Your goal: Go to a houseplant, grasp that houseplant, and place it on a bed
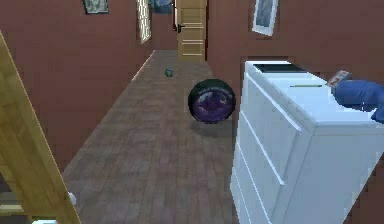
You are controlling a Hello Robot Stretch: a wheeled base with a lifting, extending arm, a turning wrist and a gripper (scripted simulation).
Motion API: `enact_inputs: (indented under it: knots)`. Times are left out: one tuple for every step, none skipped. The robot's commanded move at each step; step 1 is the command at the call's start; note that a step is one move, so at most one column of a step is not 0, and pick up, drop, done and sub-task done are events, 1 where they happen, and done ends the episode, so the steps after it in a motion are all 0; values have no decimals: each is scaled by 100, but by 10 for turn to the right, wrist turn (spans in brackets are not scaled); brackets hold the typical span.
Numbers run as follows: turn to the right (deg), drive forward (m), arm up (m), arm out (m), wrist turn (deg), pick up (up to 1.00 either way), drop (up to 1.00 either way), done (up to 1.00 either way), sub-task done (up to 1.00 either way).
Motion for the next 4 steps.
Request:
enact_inputs:
  knots:
    - [0, 40, 0, 0, 0, 0, 0, 0, 0]
    - [-30, 0, 0, 0, 0, 0, 0, 0, 0]
    - [0, 15, 0, 0, 0, 0, 0, 0, 0]
    - [-90, 0, 0, 0, 0, 0, 0, 0, 0]
